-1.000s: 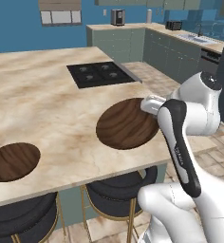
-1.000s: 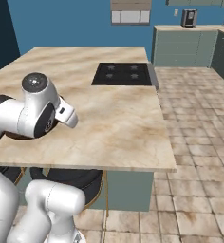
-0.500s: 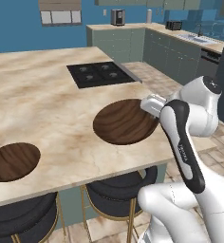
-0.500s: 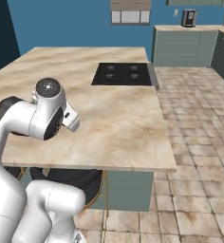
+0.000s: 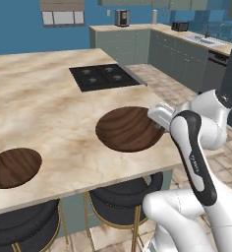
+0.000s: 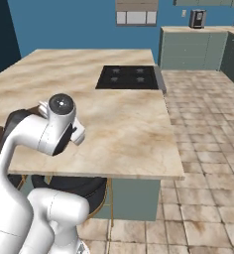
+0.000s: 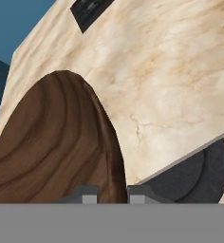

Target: Pick up the bowls from the cabinet and place each bowl in front of a stool on the dining counter.

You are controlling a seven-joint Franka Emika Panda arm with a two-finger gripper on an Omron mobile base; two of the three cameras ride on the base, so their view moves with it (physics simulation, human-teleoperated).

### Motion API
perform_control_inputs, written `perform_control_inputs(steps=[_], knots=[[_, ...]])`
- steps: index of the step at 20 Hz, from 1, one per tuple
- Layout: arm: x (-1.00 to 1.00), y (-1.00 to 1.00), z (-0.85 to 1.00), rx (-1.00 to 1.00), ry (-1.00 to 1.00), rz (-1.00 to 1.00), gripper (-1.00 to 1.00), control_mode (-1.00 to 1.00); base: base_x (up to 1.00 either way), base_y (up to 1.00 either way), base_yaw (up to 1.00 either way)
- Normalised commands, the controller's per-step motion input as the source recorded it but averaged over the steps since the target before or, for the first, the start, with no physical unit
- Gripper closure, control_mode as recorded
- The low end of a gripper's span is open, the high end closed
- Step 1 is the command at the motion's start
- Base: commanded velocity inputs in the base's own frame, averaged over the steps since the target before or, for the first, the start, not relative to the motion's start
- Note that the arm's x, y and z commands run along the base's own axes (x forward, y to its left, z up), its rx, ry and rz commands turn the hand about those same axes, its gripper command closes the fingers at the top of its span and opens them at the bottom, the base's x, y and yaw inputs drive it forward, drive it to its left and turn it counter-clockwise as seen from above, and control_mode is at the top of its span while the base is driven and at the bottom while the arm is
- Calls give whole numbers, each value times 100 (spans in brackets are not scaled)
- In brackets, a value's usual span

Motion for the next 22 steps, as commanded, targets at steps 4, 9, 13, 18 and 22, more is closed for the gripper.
perform_control_inputs(steps=[4, 9, 13, 18, 22], knots=[[10, 0, -23, 1, 0, 0, 100, -100, 0, 0, 0], [29, 0, -17, 0, 0, 0, 100, -100, 0, 0, 0], [30, -5, -13, 0, 0, 0, 100, -100, 0, 0, 0], [26, -4, -15, 0, 0, 0, 100, -100, 0, 0, 0], [9, 0, -21, 0, 0, 0, 100, -100, 0, 0, 0]])
